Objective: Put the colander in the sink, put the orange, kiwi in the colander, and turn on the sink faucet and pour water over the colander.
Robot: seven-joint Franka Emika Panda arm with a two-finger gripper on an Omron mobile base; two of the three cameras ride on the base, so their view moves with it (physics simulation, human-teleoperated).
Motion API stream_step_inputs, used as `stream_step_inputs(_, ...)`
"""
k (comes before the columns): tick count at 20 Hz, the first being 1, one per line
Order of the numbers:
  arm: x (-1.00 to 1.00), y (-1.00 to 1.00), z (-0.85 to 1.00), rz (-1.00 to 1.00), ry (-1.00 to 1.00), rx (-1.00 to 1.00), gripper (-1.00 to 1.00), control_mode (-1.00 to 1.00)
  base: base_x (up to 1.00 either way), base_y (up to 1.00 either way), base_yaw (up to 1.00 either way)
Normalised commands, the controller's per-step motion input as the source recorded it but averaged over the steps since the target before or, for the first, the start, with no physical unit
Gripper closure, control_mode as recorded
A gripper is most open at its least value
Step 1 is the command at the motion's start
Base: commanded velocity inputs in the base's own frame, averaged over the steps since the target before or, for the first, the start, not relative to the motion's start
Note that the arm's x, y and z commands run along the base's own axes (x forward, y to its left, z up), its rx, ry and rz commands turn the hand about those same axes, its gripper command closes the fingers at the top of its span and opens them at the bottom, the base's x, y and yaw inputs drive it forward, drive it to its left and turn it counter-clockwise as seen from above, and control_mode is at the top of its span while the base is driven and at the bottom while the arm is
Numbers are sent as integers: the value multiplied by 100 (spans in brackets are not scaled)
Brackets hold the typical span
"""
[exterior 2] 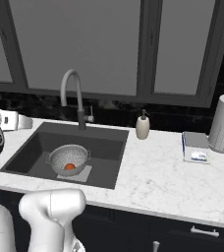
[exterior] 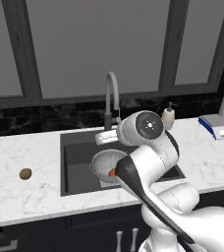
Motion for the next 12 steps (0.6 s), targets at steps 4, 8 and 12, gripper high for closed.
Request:
stream_step_inputs(4, -92, 61, 70, -1, 50, -12, -100, -100, 0, 0, 0)
stream_step_inputs(8, -39, 87, 21, 0, 51, -3, -100, -100, 0, 0, 0)
stream_step_inputs(12, 2, 96, -27, 3, 35, 0, -100, -100, 0, 0, 0)
